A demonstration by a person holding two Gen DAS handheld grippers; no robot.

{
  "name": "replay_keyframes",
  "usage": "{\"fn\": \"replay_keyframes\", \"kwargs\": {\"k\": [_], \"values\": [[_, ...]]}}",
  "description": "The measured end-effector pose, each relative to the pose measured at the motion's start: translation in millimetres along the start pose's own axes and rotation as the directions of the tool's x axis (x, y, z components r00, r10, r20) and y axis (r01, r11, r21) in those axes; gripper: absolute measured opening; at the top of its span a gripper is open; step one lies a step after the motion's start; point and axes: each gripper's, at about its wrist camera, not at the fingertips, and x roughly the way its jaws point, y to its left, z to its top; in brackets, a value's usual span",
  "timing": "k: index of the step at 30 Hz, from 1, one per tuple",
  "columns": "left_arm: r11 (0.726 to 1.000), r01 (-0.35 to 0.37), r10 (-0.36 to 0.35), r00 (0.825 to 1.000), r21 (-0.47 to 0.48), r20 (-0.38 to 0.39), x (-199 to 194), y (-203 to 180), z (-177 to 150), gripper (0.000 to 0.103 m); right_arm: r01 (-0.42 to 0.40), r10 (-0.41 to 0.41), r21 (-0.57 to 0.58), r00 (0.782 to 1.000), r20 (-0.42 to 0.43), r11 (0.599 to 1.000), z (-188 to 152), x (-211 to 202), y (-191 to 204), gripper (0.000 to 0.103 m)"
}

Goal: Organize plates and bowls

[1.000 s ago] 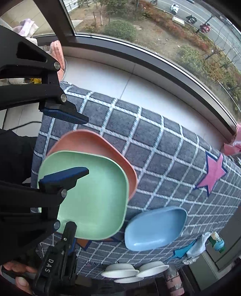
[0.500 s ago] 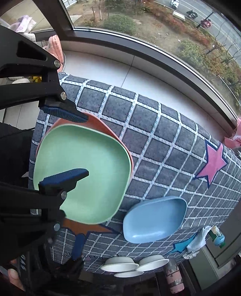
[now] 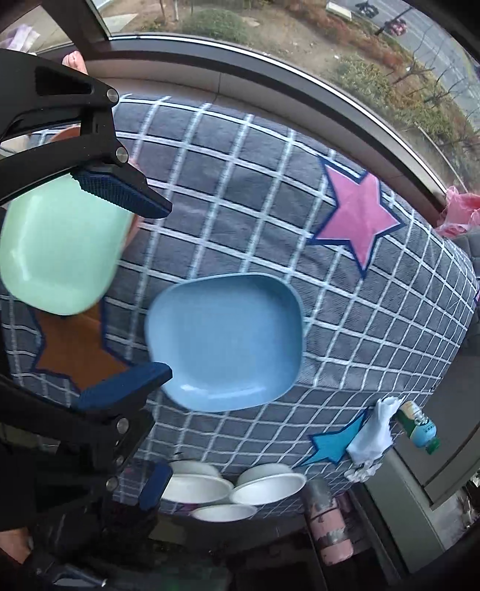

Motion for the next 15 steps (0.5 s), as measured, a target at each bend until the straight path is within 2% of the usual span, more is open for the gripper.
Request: {"fn": "replay_keyframes", "kwargs": {"k": [4, 7, 10, 13, 15], "values": [[0.998, -0.039, 0.037, 0.999, -0.05, -0.038, 24, 7, 18, 0.083, 0.052, -0.052, -0.028, 0.999, 0.013, 0.998, 30, -2, -14, 0.09], [0.996, -0.063, 0.061, 0.997, -0.059, -0.047, 35, 6, 26, 0.083, 0.057, -0.057, -0.053, 0.998, -0.005, 0.997, 43, 5, -19, 0.066], [0.995, -0.096, 0.094, 0.994, -0.034, -0.055, 45, 2, 29, 0.083, 0.053, -0.056, -0.052, 0.997, -0.047, 0.997, 57, 23, -22, 0.064], [0.994, -0.102, 0.099, 0.992, -0.039, -0.08, 56, 4, 29, 0.08, 0.045, -0.049, -0.063, 0.997, -0.059, 0.997, 65, 36, -23, 0.046], [0.993, -0.104, 0.099, 0.991, -0.049, -0.091, 62, 5, 29, 0.076, 0.034, -0.039, -0.072, 0.996, -0.076, 0.997, 69, 43, -22, 0.044]]}}
